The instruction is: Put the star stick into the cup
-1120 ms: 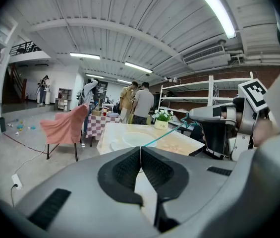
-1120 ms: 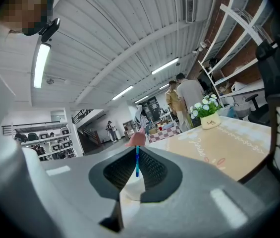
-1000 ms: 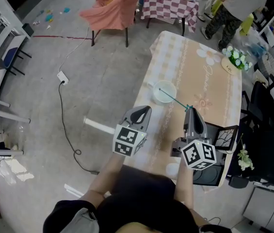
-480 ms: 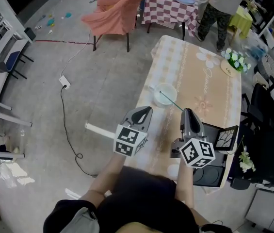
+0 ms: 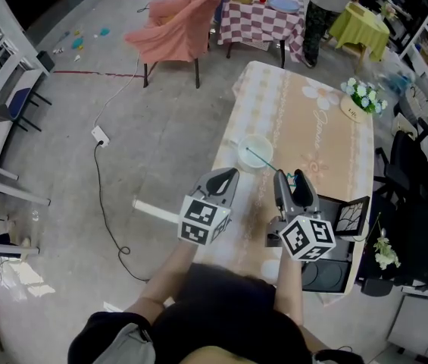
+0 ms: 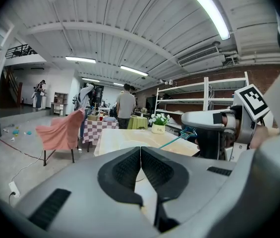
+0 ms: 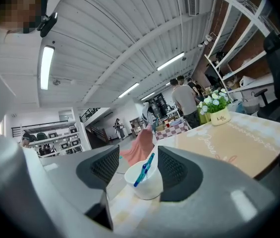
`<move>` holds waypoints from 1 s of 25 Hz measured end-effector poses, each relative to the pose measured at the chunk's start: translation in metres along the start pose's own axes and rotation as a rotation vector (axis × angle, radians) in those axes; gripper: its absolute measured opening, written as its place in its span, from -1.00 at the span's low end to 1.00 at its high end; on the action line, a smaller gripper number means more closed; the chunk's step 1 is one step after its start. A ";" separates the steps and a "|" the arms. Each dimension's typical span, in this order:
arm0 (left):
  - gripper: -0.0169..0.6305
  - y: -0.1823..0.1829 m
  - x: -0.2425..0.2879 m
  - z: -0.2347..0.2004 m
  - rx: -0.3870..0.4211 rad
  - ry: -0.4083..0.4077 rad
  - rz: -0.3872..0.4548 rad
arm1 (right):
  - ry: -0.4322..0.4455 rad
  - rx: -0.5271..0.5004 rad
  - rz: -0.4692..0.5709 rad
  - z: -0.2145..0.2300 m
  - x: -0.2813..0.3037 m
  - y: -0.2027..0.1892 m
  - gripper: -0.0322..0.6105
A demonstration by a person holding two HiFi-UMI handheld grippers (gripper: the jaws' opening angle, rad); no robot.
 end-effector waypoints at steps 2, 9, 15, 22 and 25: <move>-0.91 0.001 0.000 0.001 0.002 -0.005 0.004 | -0.008 0.000 0.005 0.000 -0.002 0.000 -0.14; -0.91 0.002 -0.004 0.006 0.003 -0.026 0.016 | -0.045 -0.007 0.033 0.000 -0.014 0.003 -0.08; -0.91 -0.004 -0.010 0.016 -0.007 -0.056 0.020 | -0.093 -0.008 0.070 0.000 -0.036 0.001 -0.08; -0.91 -0.010 -0.025 0.026 -0.027 -0.080 0.029 | -0.121 -0.003 0.069 -0.006 -0.061 -0.007 -0.08; -0.91 -0.013 -0.030 0.030 -0.041 -0.086 0.029 | -0.121 0.000 0.056 -0.008 -0.066 -0.011 -0.08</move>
Point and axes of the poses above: the fingertips, and each gripper's own axes: x forward along the fingers, z to its right, y out of its top, the point moved 5 cm from there along -x, backward along the fingers
